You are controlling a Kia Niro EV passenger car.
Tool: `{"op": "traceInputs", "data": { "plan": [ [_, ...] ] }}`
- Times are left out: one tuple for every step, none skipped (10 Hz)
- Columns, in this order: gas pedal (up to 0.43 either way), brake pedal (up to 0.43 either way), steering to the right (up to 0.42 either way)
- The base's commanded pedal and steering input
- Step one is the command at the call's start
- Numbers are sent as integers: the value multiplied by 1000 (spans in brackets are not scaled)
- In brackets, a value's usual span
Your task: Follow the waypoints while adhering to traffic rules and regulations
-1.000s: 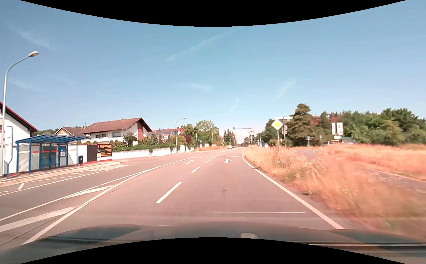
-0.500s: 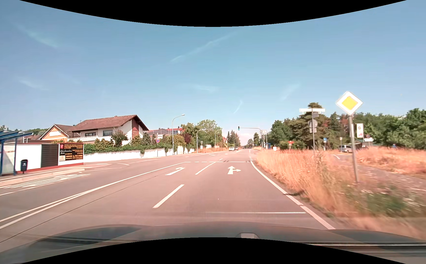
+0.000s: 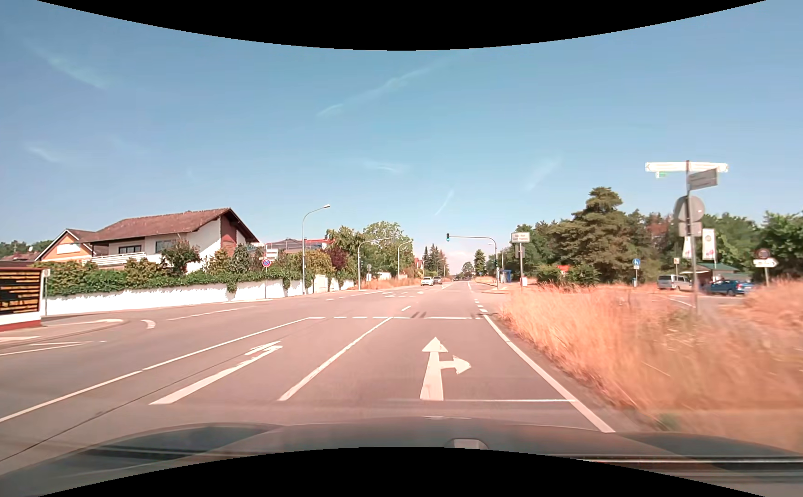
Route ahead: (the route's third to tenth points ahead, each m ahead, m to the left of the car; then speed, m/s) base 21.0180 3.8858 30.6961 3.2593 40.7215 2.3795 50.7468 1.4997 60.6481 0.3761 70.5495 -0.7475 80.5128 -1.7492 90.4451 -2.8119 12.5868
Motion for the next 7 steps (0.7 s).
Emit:
{"op": "traceInputs", "data": {
  "plan": [
    [0,0,12],
    [0,0,13],
    [8,0,13],
    [8,0,13],
    [8,0,13],
    [8,0,12],
    [8,0,12]
  ]
}}
